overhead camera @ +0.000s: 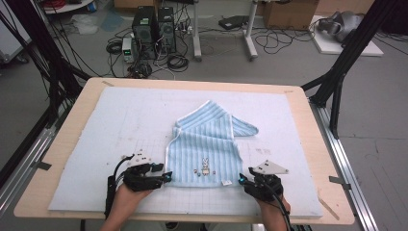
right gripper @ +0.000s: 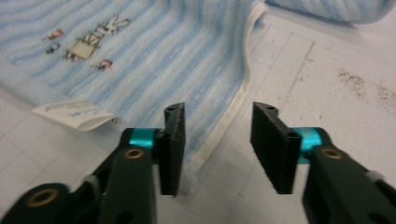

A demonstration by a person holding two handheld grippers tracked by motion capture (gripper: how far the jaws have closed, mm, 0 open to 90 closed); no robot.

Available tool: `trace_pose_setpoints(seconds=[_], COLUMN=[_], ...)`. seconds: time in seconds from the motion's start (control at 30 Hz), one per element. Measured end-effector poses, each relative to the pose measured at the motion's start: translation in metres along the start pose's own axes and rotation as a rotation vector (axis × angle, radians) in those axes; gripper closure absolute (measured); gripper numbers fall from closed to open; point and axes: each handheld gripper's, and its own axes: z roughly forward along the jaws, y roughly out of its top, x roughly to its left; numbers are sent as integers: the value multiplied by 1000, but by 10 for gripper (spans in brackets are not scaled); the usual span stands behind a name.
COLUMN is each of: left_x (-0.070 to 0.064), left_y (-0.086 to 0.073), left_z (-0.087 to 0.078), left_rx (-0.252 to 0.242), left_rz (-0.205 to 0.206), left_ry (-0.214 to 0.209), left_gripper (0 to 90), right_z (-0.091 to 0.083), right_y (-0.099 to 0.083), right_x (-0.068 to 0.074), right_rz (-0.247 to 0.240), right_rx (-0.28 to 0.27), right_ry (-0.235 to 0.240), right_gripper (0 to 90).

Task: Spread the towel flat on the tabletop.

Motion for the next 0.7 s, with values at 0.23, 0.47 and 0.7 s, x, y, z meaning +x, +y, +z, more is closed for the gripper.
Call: trace_pose_setpoints(seconds=[0.23,0.47,0.7], left_x=[-5,-12,-20], left_y=[-4,-17,-35], left_z=[-4,-19,-34], left_rx=[18,24,8], left_rz=[22,33,51], left_ry=[-26,-81,-134], left_gripper=[868,869,869], right_z=[3,-11,-31], right_y=[-2,-11,-27], right_x=[3,13,25], right_rz=[31,-16,-46], right_rx=[50,62,45], right_ry=[56,69,111], right_gripper=[848,875,877])
